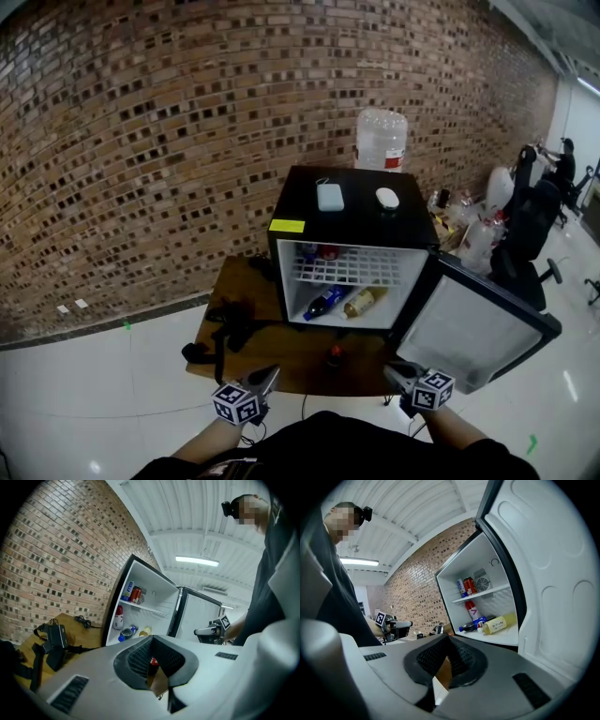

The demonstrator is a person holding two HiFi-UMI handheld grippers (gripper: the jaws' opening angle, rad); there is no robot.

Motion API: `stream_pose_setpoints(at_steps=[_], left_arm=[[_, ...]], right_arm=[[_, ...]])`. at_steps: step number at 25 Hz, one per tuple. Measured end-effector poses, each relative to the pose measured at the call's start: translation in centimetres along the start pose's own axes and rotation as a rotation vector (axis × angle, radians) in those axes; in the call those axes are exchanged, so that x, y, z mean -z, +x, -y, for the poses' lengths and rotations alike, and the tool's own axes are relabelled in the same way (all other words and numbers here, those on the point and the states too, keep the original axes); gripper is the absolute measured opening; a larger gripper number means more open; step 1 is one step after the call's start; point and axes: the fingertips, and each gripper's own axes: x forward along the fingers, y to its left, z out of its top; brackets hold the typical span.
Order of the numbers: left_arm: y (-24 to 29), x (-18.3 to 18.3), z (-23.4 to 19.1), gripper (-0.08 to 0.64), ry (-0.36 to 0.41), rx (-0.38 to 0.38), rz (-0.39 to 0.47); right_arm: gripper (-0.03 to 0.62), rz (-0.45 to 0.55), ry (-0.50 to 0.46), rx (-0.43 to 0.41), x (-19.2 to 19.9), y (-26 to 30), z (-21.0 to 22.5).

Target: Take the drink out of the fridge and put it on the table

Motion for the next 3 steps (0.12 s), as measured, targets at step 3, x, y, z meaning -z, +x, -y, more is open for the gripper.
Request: stream_pose_setpoints(at_steps=[3], left_arm=[[-0.80,-1.02,0.38,0.003,-0.005,0.005,-0.002]], right_arm=[[0.003,0.002,0.005,0.007,-0.90,-0.38,-0.88]])
